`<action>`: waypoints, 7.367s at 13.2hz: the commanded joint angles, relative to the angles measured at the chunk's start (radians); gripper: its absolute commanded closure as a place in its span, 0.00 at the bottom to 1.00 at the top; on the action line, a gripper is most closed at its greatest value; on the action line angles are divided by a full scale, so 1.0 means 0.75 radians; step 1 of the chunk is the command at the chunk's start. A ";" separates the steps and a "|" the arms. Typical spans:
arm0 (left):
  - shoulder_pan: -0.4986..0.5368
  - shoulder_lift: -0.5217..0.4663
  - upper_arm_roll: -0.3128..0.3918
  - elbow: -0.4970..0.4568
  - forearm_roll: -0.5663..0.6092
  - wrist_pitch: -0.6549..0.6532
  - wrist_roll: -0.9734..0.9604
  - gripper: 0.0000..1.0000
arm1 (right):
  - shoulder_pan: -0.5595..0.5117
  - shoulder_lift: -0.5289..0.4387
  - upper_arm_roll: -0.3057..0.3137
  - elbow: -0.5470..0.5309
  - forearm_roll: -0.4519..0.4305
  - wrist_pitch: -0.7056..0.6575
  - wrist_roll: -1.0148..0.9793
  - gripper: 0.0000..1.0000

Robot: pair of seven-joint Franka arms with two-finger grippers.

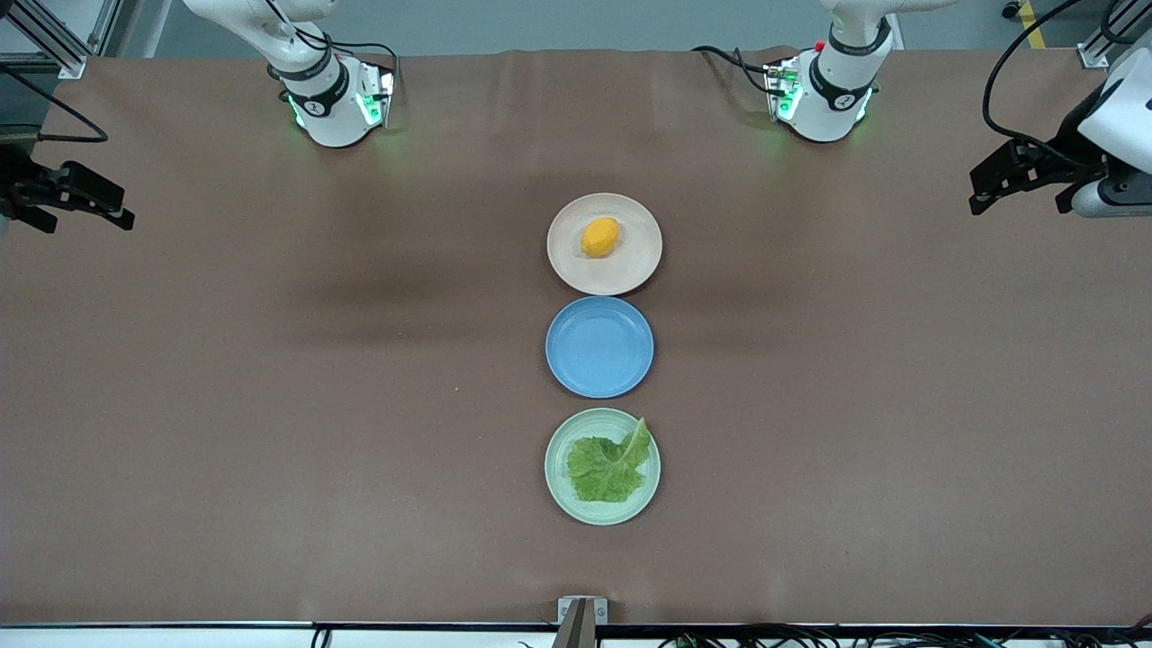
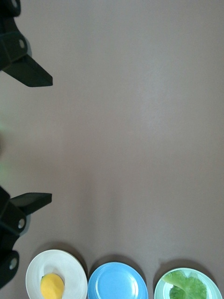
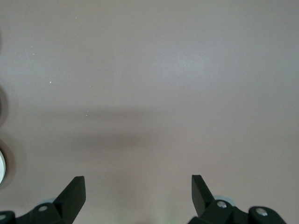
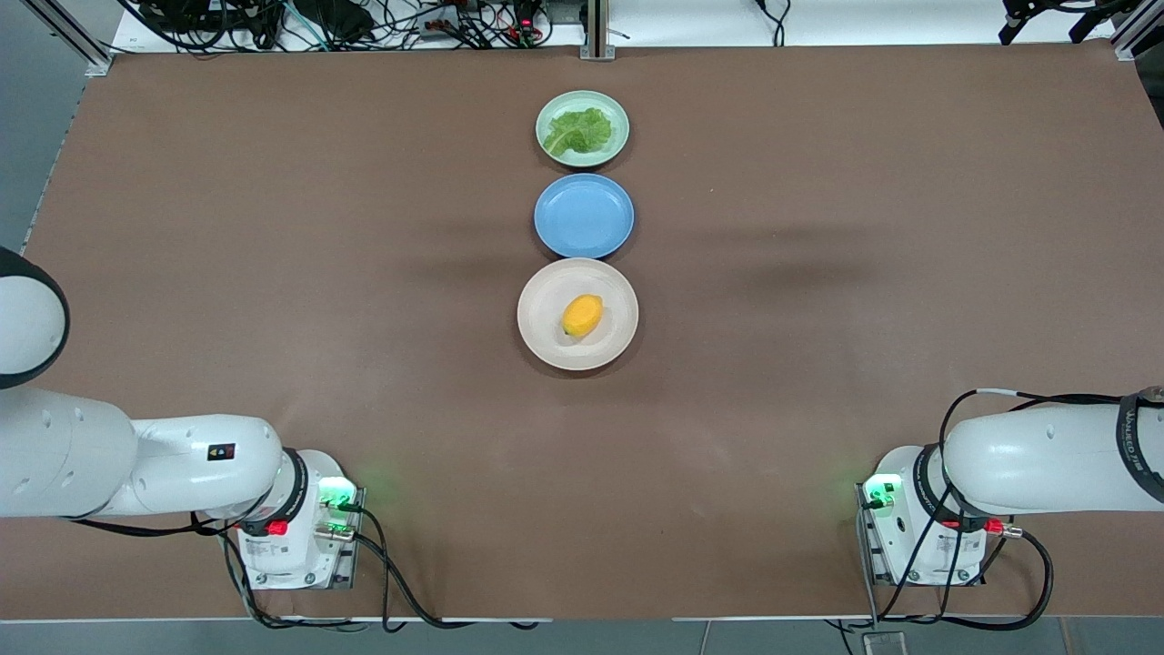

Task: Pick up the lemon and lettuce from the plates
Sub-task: 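Reach the left gripper to the lettuce while the right gripper starts moving, then grasp the lettuce with the left gripper while the right gripper reaches the lemon, then lift the lettuce off the plate while the right gripper grasps the lemon, then lower the lettuce onto the table while the right gripper carries the lemon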

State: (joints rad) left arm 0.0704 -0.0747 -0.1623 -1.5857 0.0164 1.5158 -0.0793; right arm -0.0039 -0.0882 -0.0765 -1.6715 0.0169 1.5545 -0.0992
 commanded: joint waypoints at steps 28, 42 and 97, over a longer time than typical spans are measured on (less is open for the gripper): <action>-0.591 1.148 -0.027 0.181 -0.036 1.621 -0.007 0.17 | 0.134 0.345 0.020 0.032 0.135 0.083 0.499 0.00; -0.636 1.392 -0.015 0.212 0.046 1.883 0.063 0.57 | 1.099 0.367 0.020 -0.544 0.135 1.089 2.089 0.00; 0.137 0.472 -0.029 0.078 0.279 0.579 0.284 0.00 | 0.277 0.494 -0.043 -0.982 0.074 1.357 0.122 1.00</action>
State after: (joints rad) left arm 0.1673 0.2626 -0.1773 -1.6459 0.2409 2.0446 0.1140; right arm 0.2286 0.2787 -0.1263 -2.3918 0.0820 2.5536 0.0153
